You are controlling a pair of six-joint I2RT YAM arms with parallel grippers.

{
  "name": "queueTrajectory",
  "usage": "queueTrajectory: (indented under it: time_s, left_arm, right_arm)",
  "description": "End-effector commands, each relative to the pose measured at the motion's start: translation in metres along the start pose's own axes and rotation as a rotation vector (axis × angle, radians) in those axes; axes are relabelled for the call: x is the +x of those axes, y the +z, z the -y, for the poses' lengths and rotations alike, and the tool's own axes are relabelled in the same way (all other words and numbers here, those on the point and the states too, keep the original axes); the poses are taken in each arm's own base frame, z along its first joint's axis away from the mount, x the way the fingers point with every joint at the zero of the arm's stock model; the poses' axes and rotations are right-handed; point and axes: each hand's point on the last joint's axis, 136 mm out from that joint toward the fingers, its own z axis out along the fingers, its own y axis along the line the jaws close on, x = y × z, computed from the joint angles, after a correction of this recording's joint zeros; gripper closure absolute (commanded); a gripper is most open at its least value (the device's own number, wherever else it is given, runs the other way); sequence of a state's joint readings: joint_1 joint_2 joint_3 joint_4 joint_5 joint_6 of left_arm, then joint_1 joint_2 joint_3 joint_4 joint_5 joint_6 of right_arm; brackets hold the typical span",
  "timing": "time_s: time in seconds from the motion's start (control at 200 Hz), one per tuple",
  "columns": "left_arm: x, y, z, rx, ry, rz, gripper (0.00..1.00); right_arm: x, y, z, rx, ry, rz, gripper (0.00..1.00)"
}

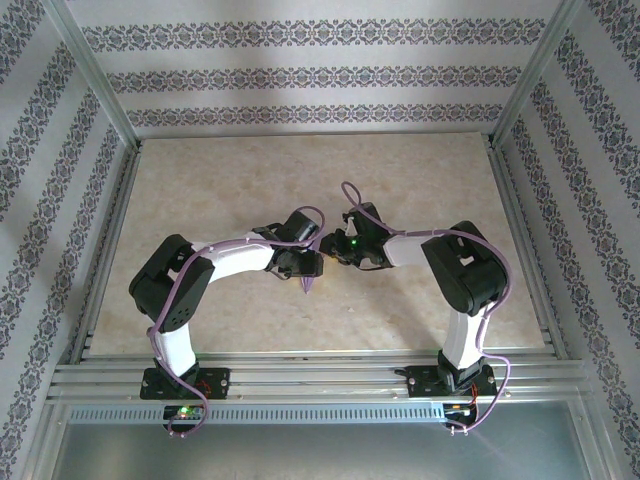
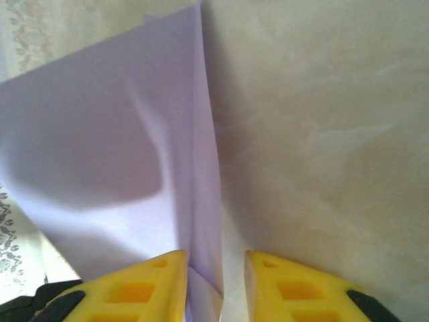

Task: Fold a paper plane with a square sheet of paper (pick it up from the middle)
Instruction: Move the paper plane to the top-center of the table.

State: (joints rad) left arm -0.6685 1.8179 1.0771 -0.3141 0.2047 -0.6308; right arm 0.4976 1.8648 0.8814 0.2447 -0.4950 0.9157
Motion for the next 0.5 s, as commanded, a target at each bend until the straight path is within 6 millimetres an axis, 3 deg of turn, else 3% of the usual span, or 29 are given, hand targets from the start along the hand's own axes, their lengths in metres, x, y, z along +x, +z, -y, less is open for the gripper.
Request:
queueTrajectory:
  time_s: [0.0,0.285,0.495]
  left_arm:
    - [0.000,-0.007,0.002,-0.031,0.025,0.003,0.56]
    - [-0.006,-0.016,0.010,0.006,0.005,0.021,0.57]
    - [-0.007,-0.013,0.011,0.078,-0.061,0.015,0.51]
  right_arm:
    - [-0.009,-0.013,-0.007,-0.022,-0.011,0.036,0.67]
    - [-0.009,-0.013,-0.004,-0.021,-0.003,0.025,0.67]
    - [-0.003,-0.006,0.003,-0.001,-0.001,-0.008,0.68]
